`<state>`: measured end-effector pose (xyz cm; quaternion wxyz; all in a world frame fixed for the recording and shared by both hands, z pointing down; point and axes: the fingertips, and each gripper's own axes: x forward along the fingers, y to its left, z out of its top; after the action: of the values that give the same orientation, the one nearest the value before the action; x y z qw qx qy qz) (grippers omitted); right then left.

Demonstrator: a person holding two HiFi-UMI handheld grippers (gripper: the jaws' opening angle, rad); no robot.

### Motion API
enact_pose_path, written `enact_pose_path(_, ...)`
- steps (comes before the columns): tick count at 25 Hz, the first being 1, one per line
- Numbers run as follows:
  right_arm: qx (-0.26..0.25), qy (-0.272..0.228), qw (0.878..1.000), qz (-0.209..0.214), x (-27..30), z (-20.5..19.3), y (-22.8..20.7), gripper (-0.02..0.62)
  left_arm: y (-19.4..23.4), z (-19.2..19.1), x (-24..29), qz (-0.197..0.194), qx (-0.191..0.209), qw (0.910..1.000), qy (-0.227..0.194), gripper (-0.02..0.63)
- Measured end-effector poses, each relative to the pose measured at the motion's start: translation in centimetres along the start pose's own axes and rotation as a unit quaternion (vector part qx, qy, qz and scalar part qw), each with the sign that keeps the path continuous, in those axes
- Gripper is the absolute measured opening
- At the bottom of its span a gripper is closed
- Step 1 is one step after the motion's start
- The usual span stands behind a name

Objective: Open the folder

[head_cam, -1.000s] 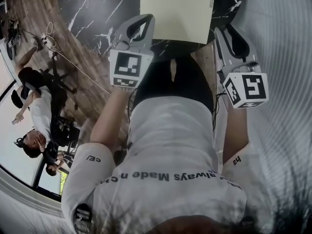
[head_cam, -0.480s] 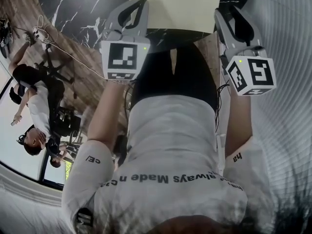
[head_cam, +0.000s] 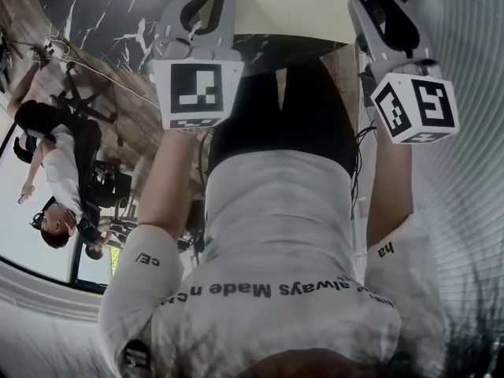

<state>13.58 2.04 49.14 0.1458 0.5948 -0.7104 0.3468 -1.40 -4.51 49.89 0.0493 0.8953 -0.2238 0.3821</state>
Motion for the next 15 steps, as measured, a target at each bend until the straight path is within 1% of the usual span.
enact_pose_path(3, 0.006, -0.002, 1.0, 0.0, 0.62, -0.33, -0.29, 0.175, -0.21, -0.68, 0.7, 0.017, 0.035, 0.999, 0.023, 0.003)
enact_pose_path(7, 0.014, -0.001, 1.0, 0.004, 1.02, -0.85, -0.25, 0.175, -0.31, -1.17, 1.08, 0.022, 0.034, 0.9983, 0.043, 0.0)
enact_pose_path(11, 0.018, 0.001, 1.0, 0.007, 1.0, -1.08, -0.03, 0.174, -0.5, -1.0, 1.1, 0.028, 0.05, 0.9971, 0.05, 0.0)
enact_pose_path(15, 0.022, -0.001, 1.0, 0.005, 0.96, -0.92, 0.08, 0.172, -0.42, -0.98, 1.15, 0.026, 0.044, 0.9974, 0.052, 0.0)
